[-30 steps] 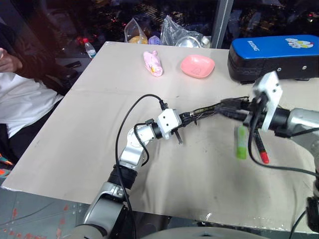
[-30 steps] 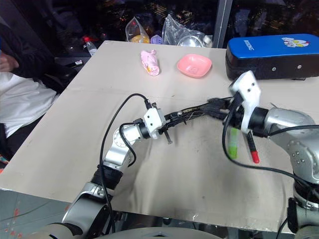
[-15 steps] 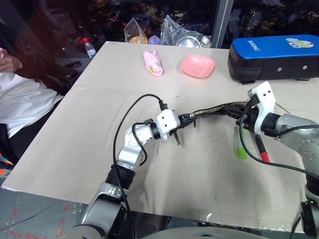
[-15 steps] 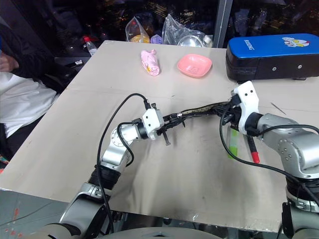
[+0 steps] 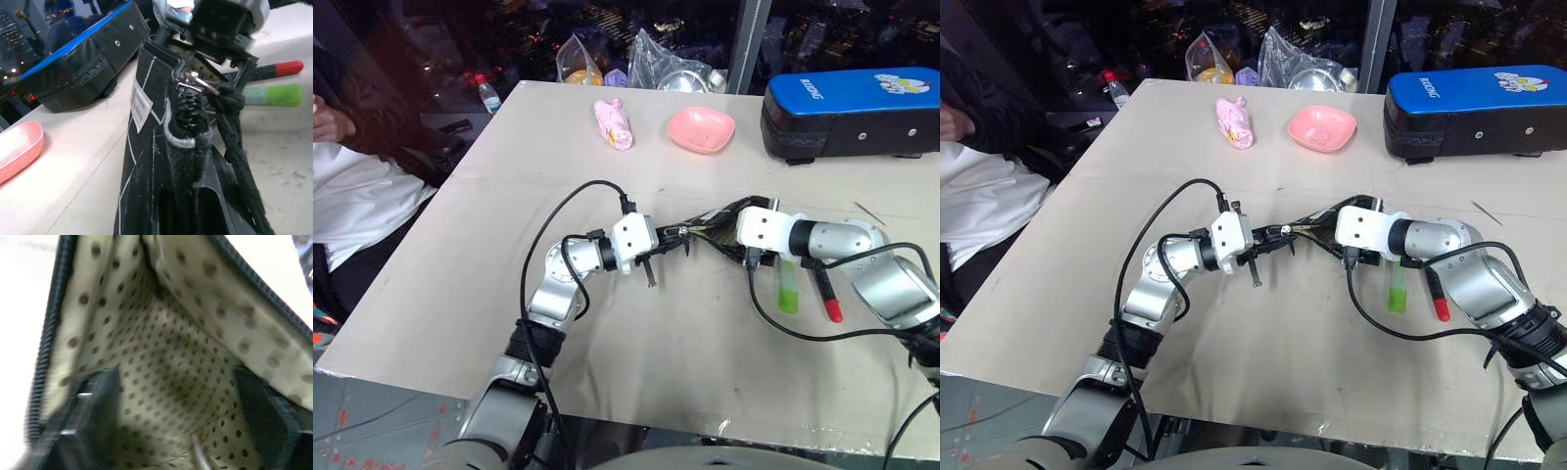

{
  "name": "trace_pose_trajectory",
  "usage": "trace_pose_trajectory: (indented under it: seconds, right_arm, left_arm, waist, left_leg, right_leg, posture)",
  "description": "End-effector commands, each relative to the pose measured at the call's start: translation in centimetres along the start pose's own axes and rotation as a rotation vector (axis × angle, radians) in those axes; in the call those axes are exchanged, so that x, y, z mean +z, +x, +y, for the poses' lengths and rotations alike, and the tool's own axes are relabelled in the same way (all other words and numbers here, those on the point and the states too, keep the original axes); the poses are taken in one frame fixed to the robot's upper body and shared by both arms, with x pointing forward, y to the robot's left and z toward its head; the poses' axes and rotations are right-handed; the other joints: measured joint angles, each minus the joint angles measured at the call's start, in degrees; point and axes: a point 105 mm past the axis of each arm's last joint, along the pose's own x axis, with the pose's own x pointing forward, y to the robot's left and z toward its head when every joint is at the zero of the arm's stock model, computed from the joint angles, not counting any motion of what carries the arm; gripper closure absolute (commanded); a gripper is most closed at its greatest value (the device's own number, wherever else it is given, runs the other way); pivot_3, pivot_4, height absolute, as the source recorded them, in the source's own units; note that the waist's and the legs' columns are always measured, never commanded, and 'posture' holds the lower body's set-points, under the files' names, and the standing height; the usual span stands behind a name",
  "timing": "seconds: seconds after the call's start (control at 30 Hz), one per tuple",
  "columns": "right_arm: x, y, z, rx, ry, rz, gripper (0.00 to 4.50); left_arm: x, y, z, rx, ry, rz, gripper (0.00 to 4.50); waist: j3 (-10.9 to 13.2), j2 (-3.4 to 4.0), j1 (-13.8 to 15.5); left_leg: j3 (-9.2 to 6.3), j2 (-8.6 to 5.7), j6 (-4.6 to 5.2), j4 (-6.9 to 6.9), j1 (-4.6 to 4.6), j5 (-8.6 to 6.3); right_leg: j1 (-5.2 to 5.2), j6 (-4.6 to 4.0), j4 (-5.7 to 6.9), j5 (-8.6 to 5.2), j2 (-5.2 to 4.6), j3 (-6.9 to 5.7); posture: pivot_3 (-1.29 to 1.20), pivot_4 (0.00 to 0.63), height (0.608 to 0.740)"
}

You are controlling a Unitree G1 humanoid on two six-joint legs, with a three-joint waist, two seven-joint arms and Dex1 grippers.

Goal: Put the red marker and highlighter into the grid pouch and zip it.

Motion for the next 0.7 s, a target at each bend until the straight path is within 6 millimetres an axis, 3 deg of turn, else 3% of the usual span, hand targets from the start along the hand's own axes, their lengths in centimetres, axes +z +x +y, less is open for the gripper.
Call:
trace_pose_trajectory:
  seconds: [0.03, 0.17, 0.3, 0.5, 0.6, 0.7]
  right_arm:
    - [0.9, -0.2, -1.5, -0.031, -0.096, -0.027, 0.12]
    - [1.8, -2.4, -3.9, -0.176, 0.017, -0.097, 0.12]
    - [0.8, -6.4, -3.2, -0.278, 0.348, -0.142, 0.12]
    - [-3.6, -11.5, 2.2, -0.544, 0.832, 0.043, 0.12]
    - [-4.3, -12.0, 6.1, -0.587, 0.967, 0.151, 0.12]
    - [-4.0, -11.6, 8.7, -0.63, 1.106, 0.192, 0.12]
  left_arm:
    - [1.1, -1.0, 1.1, 0.003, 0.048, -0.009, 4.5]
    - [0.8, -1.4, 1.4, 0.016, 0.058, 0.023, 4.5]
    - [0.8, -1.1, 1.6, 0.073, 0.047, 0.033, 4.5]
    - [1.1, -0.3, 1.7, 0.13, 0.014, 0.013, 4.5]
    - [1.1, 0.3, 1.7, 0.137, -0.004, -0.004, 4.5]
    - [1.4, 1.1, 1.5, 0.123, -0.01, -0.024, 4.5]
  waist:
    - [0.01, -0.01, 0.06]
    - [0.02, 0.0, 0.14]
    - [0.01, -0.02, 1.37]
    - [-0.01, -0.04, 2.15]
    - [-0.05, 0.04, 1.64]
    - [-0.07, 0.07, 1.26]
  left_leg:
    - [0.0, 0.0, 0.0, 0.0, -0.01, 0.0]
    - [-0.03, 0.0, 0.0, -0.01, -0.01, 0.0]
    - [-0.18, -0.01, 0.0, -0.05, -0.03, 0.0]
    - [-0.17, -0.02, 0.02, -0.22, -0.08, -0.02]
    - [-0.13, -0.01, 0.0, -0.26, 0.02, -0.02]
    - [-0.09, 0.02, -0.15, -0.27, 0.08, -0.1]
  right_leg:
    - [0.0, 0.0, 0.0, 0.0, -0.01, 0.01]
    - [-0.01, -0.01, -0.01, 0.01, -0.01, 0.02]
    - [0.05, -0.02, -0.19, 0.01, -0.02, 0.07]
    - [0.03, -0.02, -0.24, 0.01, -0.07, 0.14]
    - [0.02, -0.02, -0.18, 0.01, -0.05, 0.19]
    - [0.02, -0.02, -0.17, -0.01, -0.01, 0.23]
  posture:
    - [0.0, 0.15, 0.74]
    - [0.0, 0.15, 0.74]
    - [0.0, 0.15, 0.74]
    - [0.0, 0.15, 0.74]
    - [0.0, 0.15, 0.74]
    - [0.0, 0.15, 0.74]
